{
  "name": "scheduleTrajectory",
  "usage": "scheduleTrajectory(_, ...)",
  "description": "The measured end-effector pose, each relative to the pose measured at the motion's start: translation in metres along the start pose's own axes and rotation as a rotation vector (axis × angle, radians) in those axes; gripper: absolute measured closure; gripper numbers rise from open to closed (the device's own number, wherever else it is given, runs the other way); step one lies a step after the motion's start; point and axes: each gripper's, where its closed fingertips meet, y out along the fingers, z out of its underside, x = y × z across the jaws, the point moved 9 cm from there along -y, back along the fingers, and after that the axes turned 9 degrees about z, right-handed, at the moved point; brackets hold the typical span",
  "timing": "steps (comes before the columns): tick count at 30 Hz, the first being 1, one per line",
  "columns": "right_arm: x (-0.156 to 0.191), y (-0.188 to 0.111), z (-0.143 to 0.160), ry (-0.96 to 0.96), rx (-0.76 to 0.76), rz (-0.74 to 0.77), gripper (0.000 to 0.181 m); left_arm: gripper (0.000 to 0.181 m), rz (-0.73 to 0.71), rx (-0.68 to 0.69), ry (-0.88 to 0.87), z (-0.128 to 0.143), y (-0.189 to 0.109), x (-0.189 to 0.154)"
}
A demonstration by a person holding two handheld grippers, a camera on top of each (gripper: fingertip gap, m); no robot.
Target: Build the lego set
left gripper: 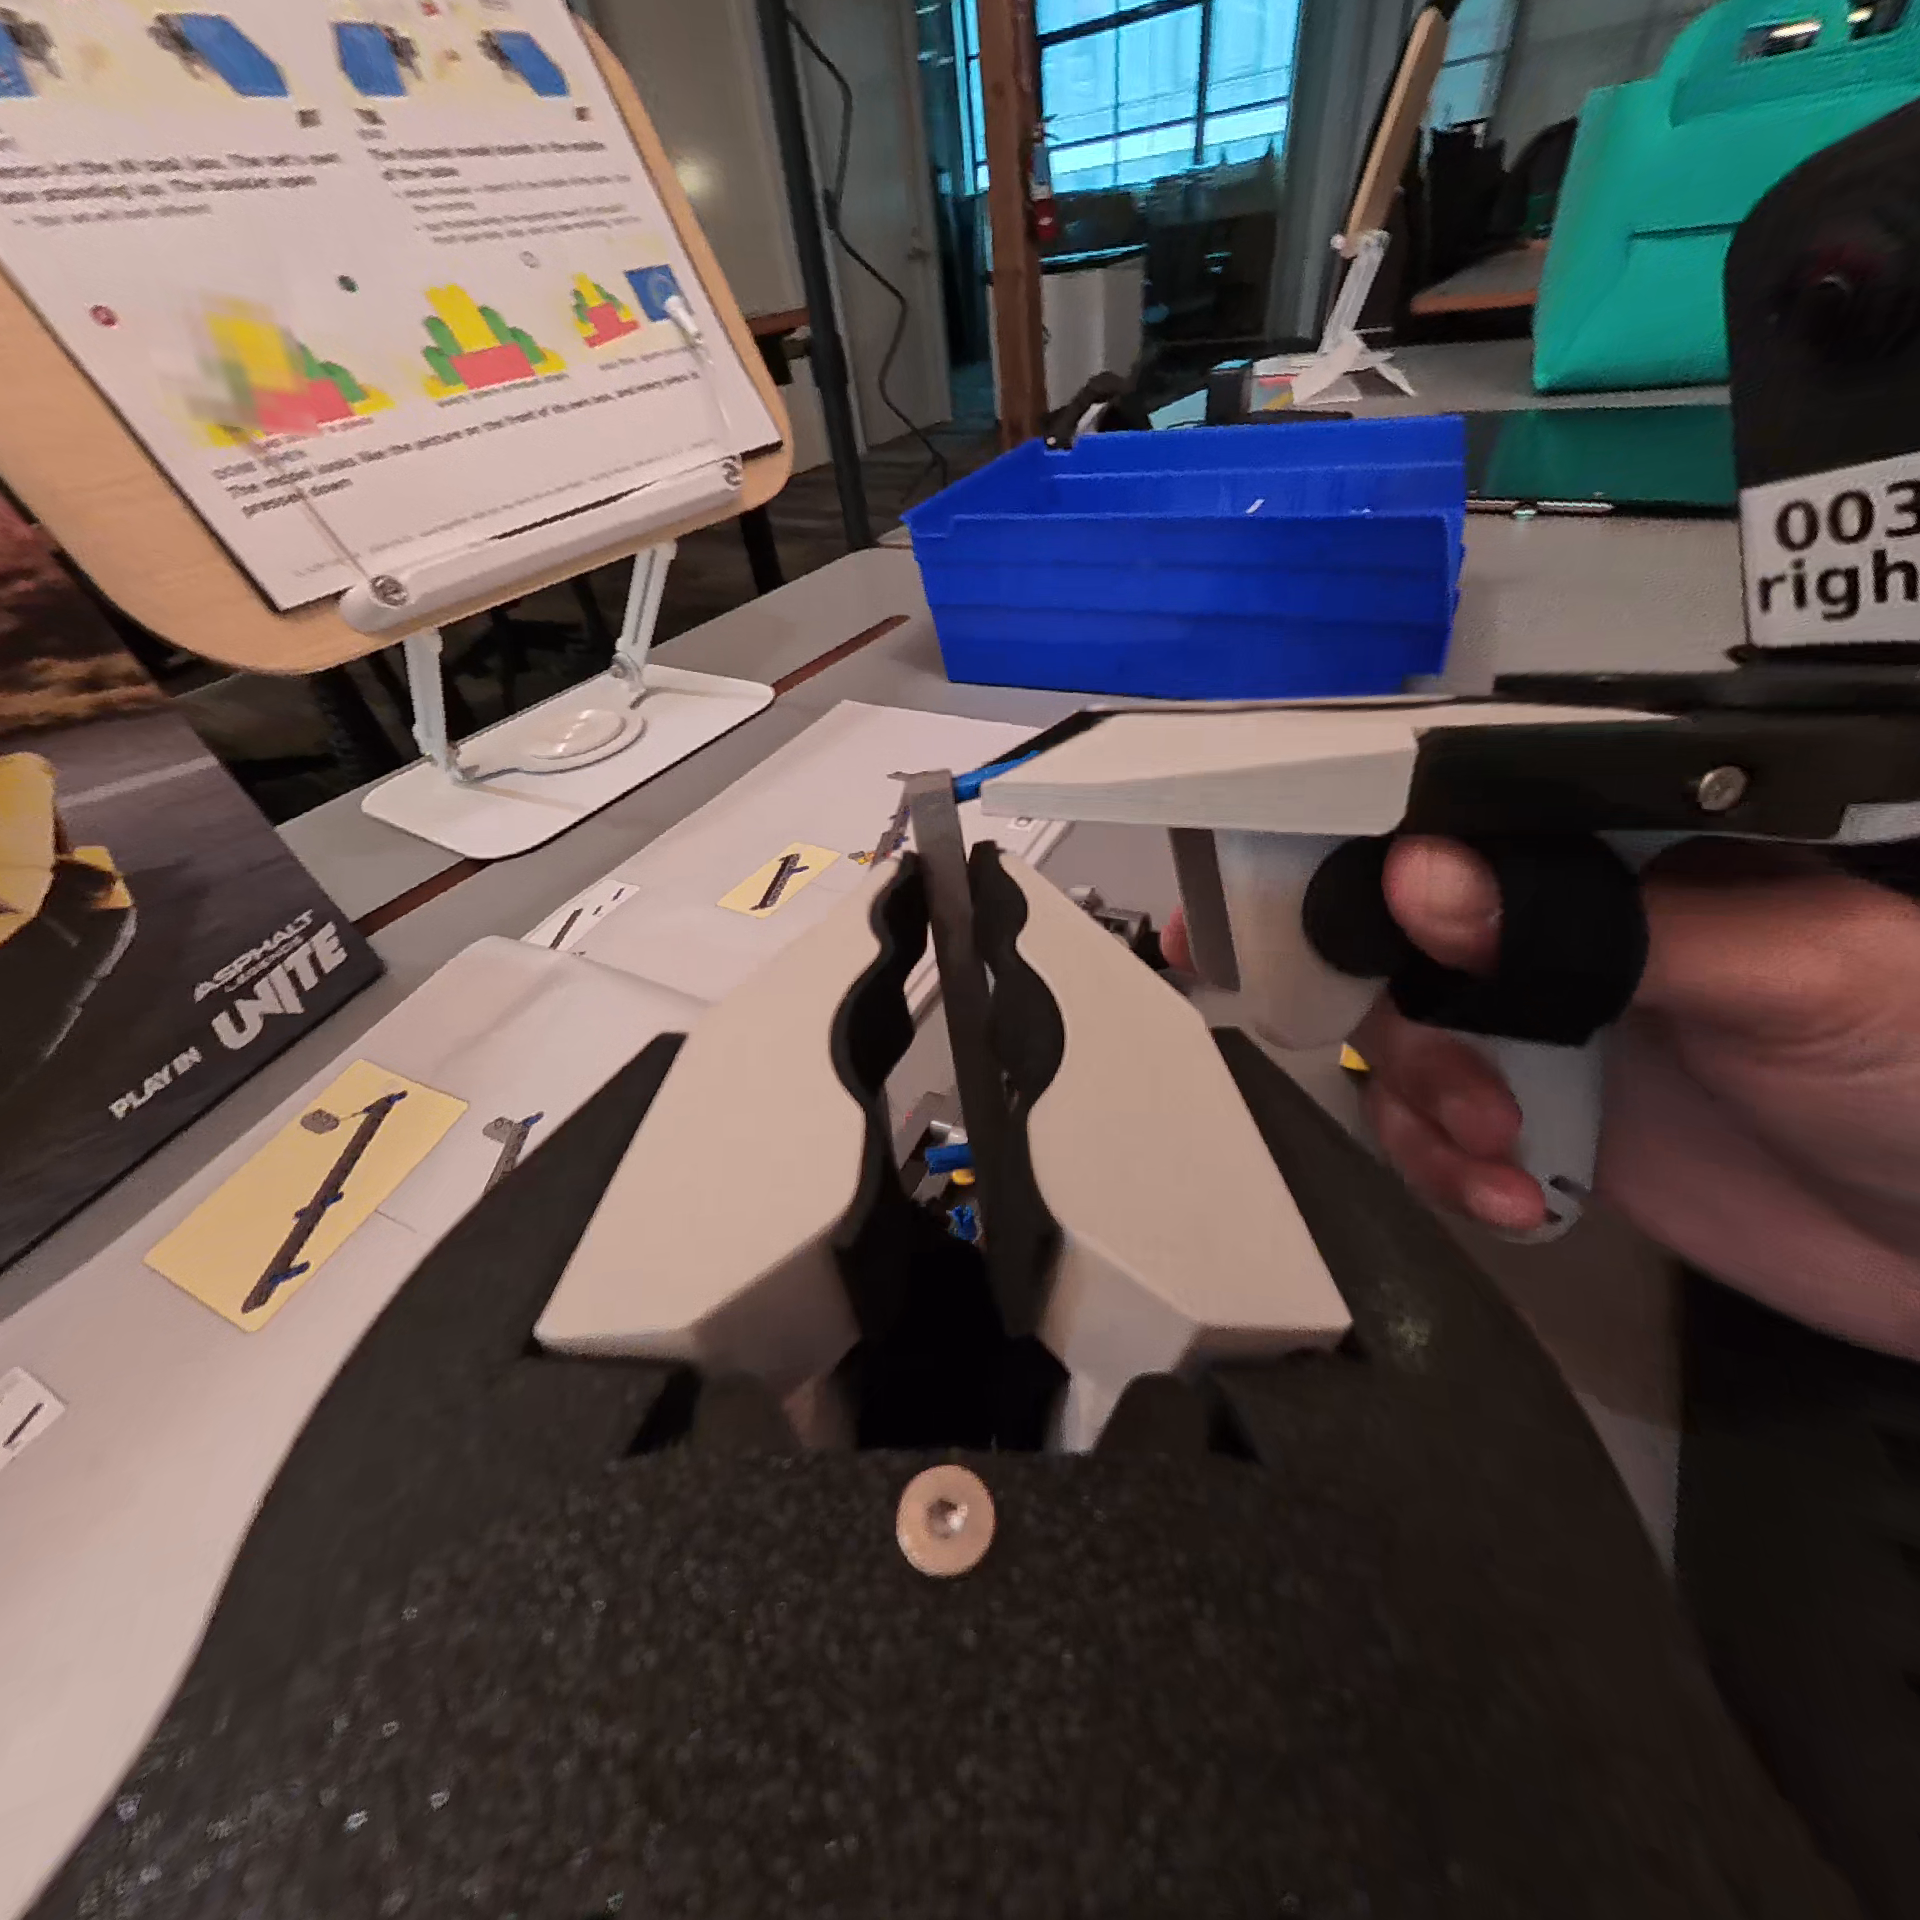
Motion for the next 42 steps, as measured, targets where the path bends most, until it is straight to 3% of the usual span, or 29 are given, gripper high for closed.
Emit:
scheduleTrajectory(3, 0.003, 0.004, 0.000, 0.007, -0.018, 0.007, 0.179, 0.173, -0.042, -0.019, -0.006, -0.001, -0.001, 0.000)
scheduleTrajectory(6, 0.006, 0.005, -0.002, 0.008, -0.017, -0.004, 0.179, 0.173, -0.104, -0.008, 0.098, -0.003, -0.003, -0.003)
scheduleTrajectory(12, 0.001, 0.007, -0.002, 0.257, -0.010, -0.134, 0.179, 0.173, -0.161, -0.018, 0.196, -0.004, -0.005, -0.007)
scheduleTrajectory(18, -0.003, 0.009, -0.008, 0.268, 0.050, -0.216, 0.179, 0.171, -0.202, 0.016, 0.382, -0.006, -0.008, -0.007)
scheduleTrajectory(21, 0.000, 0.006, -0.014, 0.087, 0.041, -0.180, 0.179, 0.172, -0.216, 0.025, 0.451, -0.007, -0.009, -0.009)
scheduleTrajectory(25, 0.010, 0.003, -0.019, -0.225, 0.022, -0.099, 0.179, 0.172, -0.164, -0.012, 0.379, -0.010, -0.010, -0.010)
scheduleTrajectory(31, 0.002, 0.008, -0.015, 0.071, 0.048, -0.187, 0.179, 0.173, -0.180, -0.014, 0.361, -0.010, -0.010, -0.009)
scheduleTrajectory(34, 0.001, 0.008, -0.017, 0.065, 0.076, -0.212, 0.177, 0.173, -0.119, -0.034, 0.284, -0.011, -0.010, -0.004)
scheduleTrajectory(36, -0.003, 0.005, -0.027, 0.038, 0.068, -0.274, 0.166, 0.173, -0.092, -0.027, 0.269, -0.010, -0.011, 0.002)
scheduleTrajectory(41, -0.022, -0.004, -0.052, -0.177, 0.177, -0.504, 0.141, 0.174, 0.211, -0.113, 0.053, -0.013, -0.015, 0.006)
scheduleTrajectory(42, -0.020, -0.005, -0.051, -0.173, 0.224, -0.616, 0.141, 0.174, 0.254, -0.137, 0.025, -0.015, -0.017, 0.006)
